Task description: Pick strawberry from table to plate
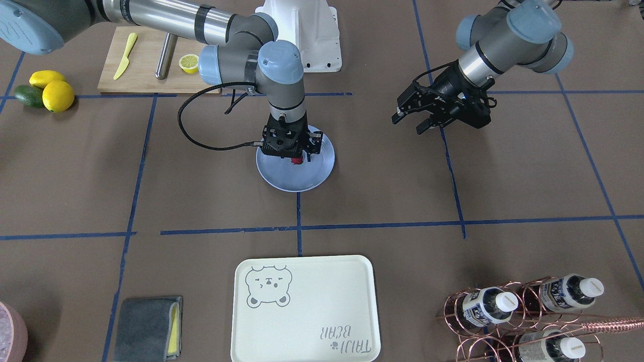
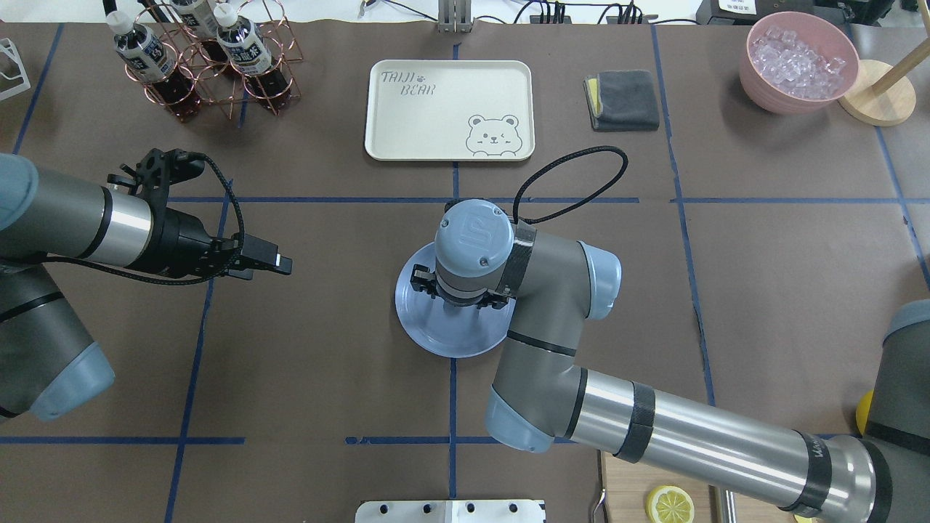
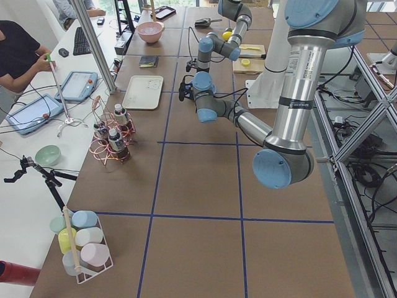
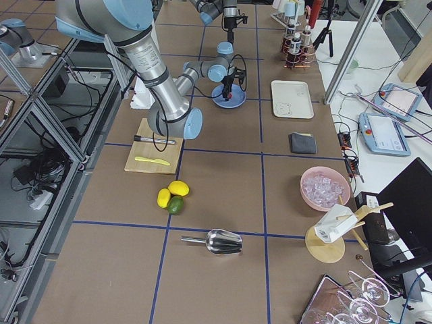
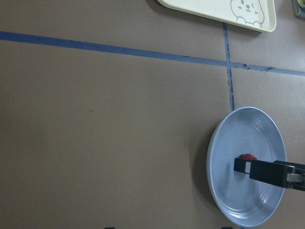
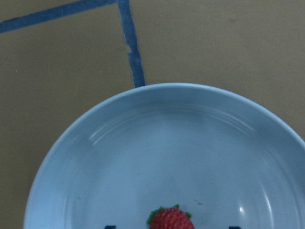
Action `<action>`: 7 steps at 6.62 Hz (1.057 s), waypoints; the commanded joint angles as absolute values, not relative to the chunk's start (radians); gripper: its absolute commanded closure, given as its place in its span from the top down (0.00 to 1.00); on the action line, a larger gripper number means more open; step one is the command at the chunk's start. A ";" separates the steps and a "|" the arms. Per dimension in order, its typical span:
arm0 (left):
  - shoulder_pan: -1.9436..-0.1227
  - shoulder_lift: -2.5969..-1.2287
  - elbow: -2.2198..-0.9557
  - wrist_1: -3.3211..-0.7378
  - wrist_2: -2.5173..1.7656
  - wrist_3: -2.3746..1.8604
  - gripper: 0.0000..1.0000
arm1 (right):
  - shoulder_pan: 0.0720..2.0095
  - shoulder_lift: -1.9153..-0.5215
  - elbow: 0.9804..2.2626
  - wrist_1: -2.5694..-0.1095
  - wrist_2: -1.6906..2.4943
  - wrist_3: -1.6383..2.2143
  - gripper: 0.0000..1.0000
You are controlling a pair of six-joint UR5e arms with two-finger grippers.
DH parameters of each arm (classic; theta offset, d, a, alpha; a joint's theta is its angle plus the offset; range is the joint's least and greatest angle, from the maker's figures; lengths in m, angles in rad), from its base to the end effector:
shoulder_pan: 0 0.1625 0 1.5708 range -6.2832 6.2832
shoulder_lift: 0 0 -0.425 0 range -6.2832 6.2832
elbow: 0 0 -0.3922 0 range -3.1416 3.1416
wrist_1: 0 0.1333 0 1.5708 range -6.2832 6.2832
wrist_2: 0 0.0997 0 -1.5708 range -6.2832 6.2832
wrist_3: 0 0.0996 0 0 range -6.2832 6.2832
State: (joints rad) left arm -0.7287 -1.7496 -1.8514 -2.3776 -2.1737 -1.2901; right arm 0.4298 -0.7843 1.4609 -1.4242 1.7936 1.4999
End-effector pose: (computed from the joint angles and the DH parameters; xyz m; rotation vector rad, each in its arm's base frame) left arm 0.3482 -0.4138 0.3363 0.1371 1.3140 0.0006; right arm -0.6315 -0.4119 0.2100 -0.0004 -0.8482 0.2455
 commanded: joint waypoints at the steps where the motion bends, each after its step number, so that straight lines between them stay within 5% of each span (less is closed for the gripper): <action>1: -0.729 -1.750 -1.851 -2.378 -2.174 -1.289 0.80 | 0.481 -0.839 1.559 -1.428 1.853 1.493 1.00; 4: -0.733 -1.743 -1.852 -2.378 -2.177 -1.284 0.80 | 0.662 -1.220 1.912 -1.427 2.008 1.269 1.00; 7: -0.747 -1.660 -1.842 -2.379 -2.178 -1.143 0.89 | 1.004 -1.530 1.930 -1.417 2.210 0.646 1.00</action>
